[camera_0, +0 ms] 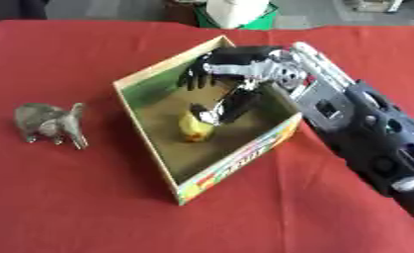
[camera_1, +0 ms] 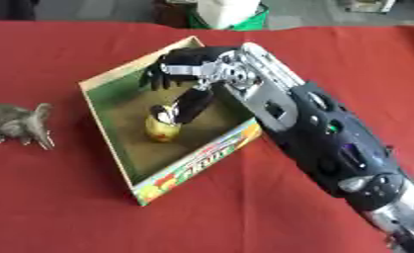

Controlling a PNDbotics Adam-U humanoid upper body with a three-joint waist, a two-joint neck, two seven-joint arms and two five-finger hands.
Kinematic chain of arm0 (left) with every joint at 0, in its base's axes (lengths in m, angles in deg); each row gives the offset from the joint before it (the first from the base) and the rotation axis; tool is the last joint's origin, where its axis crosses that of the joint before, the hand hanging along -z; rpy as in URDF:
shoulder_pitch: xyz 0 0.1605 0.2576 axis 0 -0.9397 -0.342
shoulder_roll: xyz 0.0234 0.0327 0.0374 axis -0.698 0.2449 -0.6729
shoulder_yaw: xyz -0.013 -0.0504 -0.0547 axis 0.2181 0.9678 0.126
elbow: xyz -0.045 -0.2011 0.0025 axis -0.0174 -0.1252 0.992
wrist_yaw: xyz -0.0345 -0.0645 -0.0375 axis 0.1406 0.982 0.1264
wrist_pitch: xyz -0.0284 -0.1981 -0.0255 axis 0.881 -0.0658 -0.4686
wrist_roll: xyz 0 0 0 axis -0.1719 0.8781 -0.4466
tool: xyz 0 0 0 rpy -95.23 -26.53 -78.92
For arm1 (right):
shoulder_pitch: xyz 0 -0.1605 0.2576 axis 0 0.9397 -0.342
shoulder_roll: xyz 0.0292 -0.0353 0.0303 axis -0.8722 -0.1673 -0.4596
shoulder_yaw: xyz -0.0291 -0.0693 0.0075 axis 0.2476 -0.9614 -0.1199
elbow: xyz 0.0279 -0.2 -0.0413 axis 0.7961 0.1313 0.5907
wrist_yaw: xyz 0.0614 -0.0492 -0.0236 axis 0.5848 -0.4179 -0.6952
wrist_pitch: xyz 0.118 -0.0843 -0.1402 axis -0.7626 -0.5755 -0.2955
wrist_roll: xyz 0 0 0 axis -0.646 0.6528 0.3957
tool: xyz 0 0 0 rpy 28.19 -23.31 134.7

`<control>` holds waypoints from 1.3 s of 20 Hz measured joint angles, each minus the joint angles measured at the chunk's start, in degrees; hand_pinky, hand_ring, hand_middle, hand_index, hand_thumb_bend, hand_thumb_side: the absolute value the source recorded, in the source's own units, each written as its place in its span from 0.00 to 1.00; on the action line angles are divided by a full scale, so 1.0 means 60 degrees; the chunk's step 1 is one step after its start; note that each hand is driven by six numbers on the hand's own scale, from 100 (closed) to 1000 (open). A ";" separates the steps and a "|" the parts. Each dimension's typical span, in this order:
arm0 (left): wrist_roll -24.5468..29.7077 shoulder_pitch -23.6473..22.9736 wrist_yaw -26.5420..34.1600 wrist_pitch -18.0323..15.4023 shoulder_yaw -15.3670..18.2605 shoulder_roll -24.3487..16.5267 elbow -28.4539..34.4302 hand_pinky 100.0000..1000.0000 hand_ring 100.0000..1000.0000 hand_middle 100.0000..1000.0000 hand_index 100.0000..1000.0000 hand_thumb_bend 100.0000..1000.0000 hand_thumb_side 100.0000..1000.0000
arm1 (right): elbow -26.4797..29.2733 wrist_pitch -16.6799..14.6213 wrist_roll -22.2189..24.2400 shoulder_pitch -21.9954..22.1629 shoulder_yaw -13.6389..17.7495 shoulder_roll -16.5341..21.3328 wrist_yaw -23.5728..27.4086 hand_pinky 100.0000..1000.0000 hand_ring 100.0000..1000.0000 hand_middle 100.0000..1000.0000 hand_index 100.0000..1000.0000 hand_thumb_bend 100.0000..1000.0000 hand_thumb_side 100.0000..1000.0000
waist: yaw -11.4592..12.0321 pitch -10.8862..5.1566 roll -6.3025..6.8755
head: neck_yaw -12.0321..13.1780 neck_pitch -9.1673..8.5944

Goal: Pick up objects on the table and place them in the box.

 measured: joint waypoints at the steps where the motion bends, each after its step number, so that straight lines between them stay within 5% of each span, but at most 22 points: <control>1: -0.0001 -0.0001 0.0000 0.0001 0.0000 0.0000 0.0000 0.60 0.59 0.66 0.77 0.00 0.81 | 0.0137 0.0074 -0.0015 0.0000 0.0080 0.0034 0.0094 0.71 0.78 0.77 0.96 0.30 0.45 | -0.0012 -0.0021 0.0019 | -0.0044 0.0020; 8: -0.0023 -0.0014 0.0000 0.0017 0.0000 0.0000 0.0000 0.60 0.59 0.66 0.77 0.00 0.81 | 0.1364 0.0790 -0.0677 0.0219 0.0844 0.0417 0.1000 0.72 0.77 0.75 0.96 0.40 0.57 | -0.0159 -0.0117 0.0099 | -0.0347 0.0061; 14: -0.0067 -0.0037 0.0000 0.0015 0.0003 0.0000 0.0000 0.60 0.59 0.66 0.77 0.00 0.81 | 0.3163 0.1821 -0.2246 0.0906 0.1827 0.1055 0.2523 0.71 0.75 0.74 0.96 0.30 0.62 | -0.0370 -0.0239 0.0142 | -0.0360 0.0227; 19: -0.0099 -0.0044 0.0008 0.0013 0.0004 -0.0010 0.0000 0.60 0.60 0.66 0.77 0.00 0.80 | 0.4375 0.2570 -0.4376 0.1778 0.2559 0.1428 0.4284 0.71 0.74 0.73 0.94 0.17 0.69 | -0.0534 -0.0507 0.0218 | -0.0112 0.0463; 26: -0.0099 -0.0039 0.0015 0.0011 -0.0051 -0.0191 0.0000 0.60 0.60 0.66 0.78 0.00 0.78 | 0.4614 0.1738 -0.6990 0.2915 0.3039 0.1747 0.6075 0.72 0.77 0.76 0.94 0.00 0.87 | -0.0615 -0.0839 0.0331 | 0.0450 0.0941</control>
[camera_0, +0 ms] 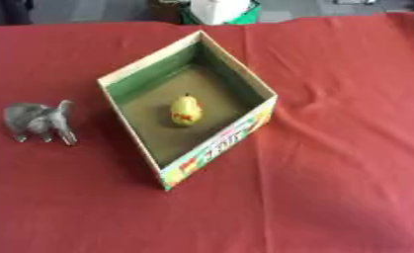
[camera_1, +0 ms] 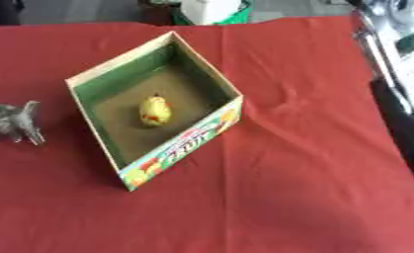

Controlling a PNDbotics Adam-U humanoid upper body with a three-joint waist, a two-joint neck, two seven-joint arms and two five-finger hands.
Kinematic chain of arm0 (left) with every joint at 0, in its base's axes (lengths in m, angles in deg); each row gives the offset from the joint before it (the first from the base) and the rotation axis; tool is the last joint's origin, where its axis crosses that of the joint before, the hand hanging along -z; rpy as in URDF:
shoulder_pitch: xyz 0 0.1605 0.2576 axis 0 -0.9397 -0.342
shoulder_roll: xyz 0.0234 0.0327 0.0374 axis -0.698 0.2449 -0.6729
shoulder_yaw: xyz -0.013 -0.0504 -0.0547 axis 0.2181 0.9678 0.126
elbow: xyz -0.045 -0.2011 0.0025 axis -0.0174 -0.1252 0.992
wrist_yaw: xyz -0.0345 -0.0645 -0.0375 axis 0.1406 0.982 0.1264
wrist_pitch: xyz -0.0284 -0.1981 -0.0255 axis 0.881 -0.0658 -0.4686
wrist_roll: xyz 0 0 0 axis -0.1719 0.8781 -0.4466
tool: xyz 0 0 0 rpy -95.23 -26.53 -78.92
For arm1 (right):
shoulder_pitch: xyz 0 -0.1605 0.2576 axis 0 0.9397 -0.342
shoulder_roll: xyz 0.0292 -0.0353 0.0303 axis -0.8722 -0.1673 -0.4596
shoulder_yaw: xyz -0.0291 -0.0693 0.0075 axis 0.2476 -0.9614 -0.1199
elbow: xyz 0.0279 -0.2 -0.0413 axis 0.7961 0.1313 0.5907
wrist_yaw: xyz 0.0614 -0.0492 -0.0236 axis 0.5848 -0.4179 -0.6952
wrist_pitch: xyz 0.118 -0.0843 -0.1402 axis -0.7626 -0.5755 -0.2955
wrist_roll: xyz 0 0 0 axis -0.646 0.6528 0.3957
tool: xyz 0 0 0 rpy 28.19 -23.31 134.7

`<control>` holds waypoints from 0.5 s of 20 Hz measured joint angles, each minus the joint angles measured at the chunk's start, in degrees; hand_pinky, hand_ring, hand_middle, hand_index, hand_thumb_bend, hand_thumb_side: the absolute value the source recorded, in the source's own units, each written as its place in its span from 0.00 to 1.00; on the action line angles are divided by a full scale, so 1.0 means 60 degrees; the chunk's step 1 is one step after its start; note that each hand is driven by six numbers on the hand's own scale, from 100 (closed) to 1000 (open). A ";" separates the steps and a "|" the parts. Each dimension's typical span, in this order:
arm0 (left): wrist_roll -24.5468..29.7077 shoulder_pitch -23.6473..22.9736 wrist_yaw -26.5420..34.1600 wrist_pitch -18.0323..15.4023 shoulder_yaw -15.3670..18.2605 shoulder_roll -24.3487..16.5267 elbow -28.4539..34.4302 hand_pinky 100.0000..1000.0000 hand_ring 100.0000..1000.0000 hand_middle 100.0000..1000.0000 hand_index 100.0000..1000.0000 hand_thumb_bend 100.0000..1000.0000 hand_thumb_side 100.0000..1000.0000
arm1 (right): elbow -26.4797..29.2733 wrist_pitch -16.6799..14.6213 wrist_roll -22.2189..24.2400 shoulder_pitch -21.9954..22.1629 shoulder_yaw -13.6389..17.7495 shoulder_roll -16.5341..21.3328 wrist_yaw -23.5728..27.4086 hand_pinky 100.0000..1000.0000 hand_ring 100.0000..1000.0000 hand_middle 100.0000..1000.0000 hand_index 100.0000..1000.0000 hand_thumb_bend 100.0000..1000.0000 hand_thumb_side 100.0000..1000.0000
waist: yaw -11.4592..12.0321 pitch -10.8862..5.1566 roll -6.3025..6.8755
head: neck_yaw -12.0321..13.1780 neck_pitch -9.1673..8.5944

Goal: Pick up objects on the table and place them in the box.

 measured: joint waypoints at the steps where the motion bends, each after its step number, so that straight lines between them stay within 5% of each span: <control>1: 0.0000 0.0001 0.0000 0.0000 -0.0002 -0.0030 0.0000 0.60 0.60 0.66 0.78 0.00 0.78 | 0.0000 -0.0211 -0.0260 0.0167 0.0055 0.0046 0.0129 0.73 0.78 0.77 0.94 0.00 0.91 | 0.0002 -0.0015 0.0014 | 0.0047 0.0050; 10: -0.0073 0.0037 -0.0032 0.0068 -0.0005 -0.0188 0.0000 0.60 0.61 0.67 0.78 0.00 0.78 | 0.0001 -0.1885 -0.1904 0.1407 0.0488 0.0124 0.0503 0.75 0.80 0.78 0.93 0.00 1.00 | 0.0302 -0.0074 0.0014 | 0.0378 0.0298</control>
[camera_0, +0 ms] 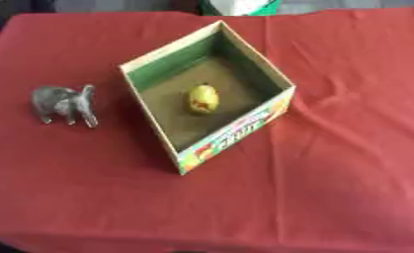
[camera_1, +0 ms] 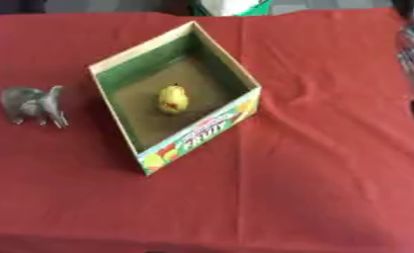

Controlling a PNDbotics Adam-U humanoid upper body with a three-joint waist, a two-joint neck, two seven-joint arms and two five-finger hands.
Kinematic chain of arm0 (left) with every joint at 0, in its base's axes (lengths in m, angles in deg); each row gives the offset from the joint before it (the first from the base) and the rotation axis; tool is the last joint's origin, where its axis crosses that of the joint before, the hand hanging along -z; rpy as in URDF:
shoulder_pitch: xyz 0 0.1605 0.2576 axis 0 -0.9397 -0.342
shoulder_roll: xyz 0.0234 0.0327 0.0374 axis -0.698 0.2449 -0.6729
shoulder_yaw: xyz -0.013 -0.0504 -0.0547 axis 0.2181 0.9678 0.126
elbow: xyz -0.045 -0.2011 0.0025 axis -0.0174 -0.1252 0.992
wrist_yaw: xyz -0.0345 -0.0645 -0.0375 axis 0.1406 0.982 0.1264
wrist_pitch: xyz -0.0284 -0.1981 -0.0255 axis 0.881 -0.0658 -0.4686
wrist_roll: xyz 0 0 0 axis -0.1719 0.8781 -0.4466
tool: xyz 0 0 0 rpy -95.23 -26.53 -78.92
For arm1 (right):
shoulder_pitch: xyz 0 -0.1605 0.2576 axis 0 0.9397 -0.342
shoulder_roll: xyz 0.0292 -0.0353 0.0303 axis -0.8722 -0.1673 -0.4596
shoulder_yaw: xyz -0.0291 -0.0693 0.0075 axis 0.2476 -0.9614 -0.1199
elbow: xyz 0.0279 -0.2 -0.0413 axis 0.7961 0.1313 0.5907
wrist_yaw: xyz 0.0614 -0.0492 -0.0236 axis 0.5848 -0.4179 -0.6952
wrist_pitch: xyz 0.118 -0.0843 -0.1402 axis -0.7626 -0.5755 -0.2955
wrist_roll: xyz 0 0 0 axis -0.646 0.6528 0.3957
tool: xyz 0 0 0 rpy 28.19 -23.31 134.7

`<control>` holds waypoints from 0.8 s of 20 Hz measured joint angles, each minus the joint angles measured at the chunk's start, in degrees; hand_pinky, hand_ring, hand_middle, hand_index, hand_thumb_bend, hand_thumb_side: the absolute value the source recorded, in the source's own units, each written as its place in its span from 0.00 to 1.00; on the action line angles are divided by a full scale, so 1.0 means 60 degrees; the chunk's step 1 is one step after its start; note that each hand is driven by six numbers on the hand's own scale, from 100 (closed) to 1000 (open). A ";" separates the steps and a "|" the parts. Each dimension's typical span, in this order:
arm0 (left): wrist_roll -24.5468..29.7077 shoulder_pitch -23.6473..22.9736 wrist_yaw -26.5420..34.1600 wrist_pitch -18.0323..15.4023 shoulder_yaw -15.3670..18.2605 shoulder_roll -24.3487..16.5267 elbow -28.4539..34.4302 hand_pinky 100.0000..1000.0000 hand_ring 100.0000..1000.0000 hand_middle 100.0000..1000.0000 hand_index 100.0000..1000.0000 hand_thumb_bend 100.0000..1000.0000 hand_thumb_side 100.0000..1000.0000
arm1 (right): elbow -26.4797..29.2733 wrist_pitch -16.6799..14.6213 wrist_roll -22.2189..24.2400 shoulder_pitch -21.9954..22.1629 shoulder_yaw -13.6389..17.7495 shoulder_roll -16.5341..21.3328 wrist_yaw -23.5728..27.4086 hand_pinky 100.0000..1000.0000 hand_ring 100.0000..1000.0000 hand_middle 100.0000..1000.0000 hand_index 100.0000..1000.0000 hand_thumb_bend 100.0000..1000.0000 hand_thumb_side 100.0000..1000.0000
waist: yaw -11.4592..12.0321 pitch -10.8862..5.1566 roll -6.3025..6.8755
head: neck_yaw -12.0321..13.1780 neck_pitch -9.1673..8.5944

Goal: Pick up objects on the table and place them in the box.

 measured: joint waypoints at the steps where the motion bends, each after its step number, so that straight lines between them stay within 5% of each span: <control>1: -0.0004 0.0000 -0.0021 0.0004 0.0000 -0.0030 0.0000 0.60 0.61 0.67 0.78 0.00 0.78 | 0.0000 -0.0180 -0.0138 0.0121 0.0041 0.0000 -0.0006 0.75 0.80 0.78 0.93 0.00 0.99 | 0.0004 0.0000 -0.0010 | 0.0015 0.0001; 7: -0.0035 0.0079 -0.0254 0.0000 -0.0001 -0.0139 0.0000 0.60 0.61 0.67 0.79 0.00 0.75 | 0.0000 -0.1042 -0.0725 0.0722 0.0195 -0.0002 -0.0140 0.76 0.79 0.77 0.92 0.00 0.94 | -0.0002 0.0126 -0.0021 | -0.0015 -0.0015; 16: -0.0196 0.0329 -0.1134 0.0364 0.0004 -0.0905 0.0000 0.61 0.63 0.68 0.81 0.00 0.69 | 0.0000 -0.1492 -0.0852 0.0989 0.0246 -0.0056 -0.0318 0.76 0.79 0.77 0.91 0.00 0.94 | -0.0090 0.0201 -0.0105 | -0.0461 -0.0194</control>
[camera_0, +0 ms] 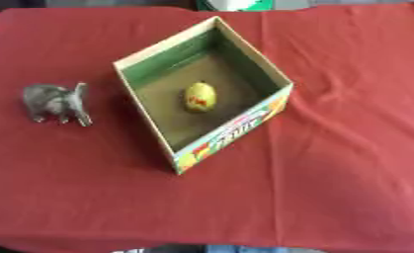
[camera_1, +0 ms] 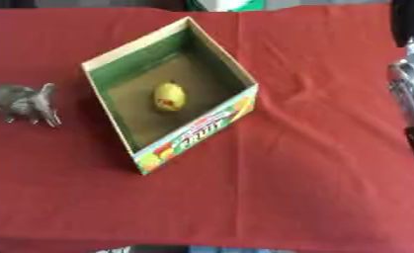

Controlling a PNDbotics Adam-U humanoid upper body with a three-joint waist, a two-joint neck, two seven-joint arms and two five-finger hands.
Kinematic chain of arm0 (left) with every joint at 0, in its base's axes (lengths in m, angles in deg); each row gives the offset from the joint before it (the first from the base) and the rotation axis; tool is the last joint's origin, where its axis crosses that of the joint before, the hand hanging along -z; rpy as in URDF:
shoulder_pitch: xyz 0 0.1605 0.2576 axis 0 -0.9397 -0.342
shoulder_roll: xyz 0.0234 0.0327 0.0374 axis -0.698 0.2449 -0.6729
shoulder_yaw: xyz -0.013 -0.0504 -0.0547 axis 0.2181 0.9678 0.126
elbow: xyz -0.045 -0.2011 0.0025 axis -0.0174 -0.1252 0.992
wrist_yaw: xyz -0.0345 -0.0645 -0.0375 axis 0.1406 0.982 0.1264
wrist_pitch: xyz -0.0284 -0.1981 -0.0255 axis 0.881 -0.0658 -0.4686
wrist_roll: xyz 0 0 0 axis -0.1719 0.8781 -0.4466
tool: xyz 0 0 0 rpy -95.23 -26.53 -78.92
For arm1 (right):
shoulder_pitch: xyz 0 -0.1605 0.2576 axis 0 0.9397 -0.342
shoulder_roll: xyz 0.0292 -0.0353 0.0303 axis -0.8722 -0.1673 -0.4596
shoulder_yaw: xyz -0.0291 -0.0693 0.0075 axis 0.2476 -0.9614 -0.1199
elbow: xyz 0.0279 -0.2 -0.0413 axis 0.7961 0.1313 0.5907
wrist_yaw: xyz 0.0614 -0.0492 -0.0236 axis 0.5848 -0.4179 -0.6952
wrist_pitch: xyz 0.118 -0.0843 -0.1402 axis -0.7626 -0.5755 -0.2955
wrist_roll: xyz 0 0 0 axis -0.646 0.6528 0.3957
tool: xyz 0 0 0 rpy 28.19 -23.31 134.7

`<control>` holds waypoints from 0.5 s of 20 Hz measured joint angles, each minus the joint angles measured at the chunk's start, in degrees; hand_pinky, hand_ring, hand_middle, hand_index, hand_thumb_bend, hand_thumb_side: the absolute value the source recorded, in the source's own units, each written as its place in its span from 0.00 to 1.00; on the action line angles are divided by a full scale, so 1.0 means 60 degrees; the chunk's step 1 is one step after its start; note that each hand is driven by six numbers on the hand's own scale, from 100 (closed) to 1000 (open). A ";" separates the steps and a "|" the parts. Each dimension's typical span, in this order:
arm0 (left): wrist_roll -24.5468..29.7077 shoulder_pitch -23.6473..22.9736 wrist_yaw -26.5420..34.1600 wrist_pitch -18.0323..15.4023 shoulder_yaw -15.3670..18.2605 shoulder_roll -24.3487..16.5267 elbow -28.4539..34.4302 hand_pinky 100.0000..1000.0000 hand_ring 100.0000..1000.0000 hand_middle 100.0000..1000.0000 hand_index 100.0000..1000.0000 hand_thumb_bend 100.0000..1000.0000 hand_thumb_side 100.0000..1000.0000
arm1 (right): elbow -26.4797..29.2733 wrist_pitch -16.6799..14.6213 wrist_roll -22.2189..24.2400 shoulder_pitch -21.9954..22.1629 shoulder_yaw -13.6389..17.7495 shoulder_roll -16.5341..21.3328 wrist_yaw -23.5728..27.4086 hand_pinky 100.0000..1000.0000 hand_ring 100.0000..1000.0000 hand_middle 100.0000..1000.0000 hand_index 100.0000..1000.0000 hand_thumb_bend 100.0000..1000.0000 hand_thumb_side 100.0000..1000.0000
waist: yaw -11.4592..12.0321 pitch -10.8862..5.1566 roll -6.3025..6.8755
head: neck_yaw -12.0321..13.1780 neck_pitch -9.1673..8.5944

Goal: Pick up objects on the table and place them in the box.

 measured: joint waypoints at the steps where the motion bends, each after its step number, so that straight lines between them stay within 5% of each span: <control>1: -0.0005 0.0006 -0.0136 0.0124 0.0002 -0.0135 0.0000 0.61 0.63 0.68 0.81 0.00 0.69 | 0.0000 -0.0016 0.0002 0.0004 0.0014 -0.0024 -0.0013 0.76 0.79 0.76 0.91 0.00 0.94 | -0.0011 0.0000 -0.0019 | -0.0024 -0.0004; 10: 0.0397 0.0211 -0.1735 0.1474 0.0009 -0.1276 0.0000 0.66 0.69 0.72 0.85 0.00 0.73 | 0.0000 -0.0197 -0.0087 0.0079 0.0081 -0.0073 -0.0067 0.75 0.79 0.76 0.91 0.00 0.94 | -0.0080 0.0000 -0.0128 | -0.0053 -0.0094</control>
